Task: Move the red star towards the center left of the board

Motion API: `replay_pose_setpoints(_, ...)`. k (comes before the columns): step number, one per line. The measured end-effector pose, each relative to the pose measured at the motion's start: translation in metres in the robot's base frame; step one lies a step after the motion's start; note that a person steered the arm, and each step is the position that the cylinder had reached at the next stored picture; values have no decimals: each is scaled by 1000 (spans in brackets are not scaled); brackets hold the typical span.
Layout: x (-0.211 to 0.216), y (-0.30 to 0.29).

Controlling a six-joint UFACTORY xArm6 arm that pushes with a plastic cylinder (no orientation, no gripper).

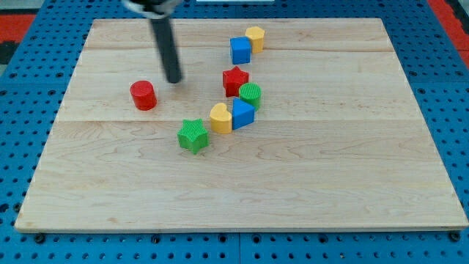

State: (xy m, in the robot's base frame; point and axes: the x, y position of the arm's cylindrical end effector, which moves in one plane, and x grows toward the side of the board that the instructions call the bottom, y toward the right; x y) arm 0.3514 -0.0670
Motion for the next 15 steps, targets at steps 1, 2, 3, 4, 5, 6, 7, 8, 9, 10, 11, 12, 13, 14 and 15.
replay_pose_setpoints(1, 42, 22)
replay_pose_setpoints(2, 51, -35)
replay_pose_setpoints(3, 20, -101)
replay_pose_setpoints(4, -4, -72)
replay_pose_setpoints(5, -52, -19)
replay_pose_setpoints(6, -27, 72)
replay_pose_setpoints(7, -6, 129)
replay_pose_setpoints(8, 16, 144)
replay_pose_setpoints(9, 41, 126)
replay_pose_setpoints(10, 31, 72)
replay_pose_setpoints(11, 23, 85)
replay_pose_setpoints(12, 13, 42)
replay_pose_setpoints(13, -4, 7)
replay_pose_setpoints(14, -23, -33)
replay_pose_setpoints(15, -15, -64)
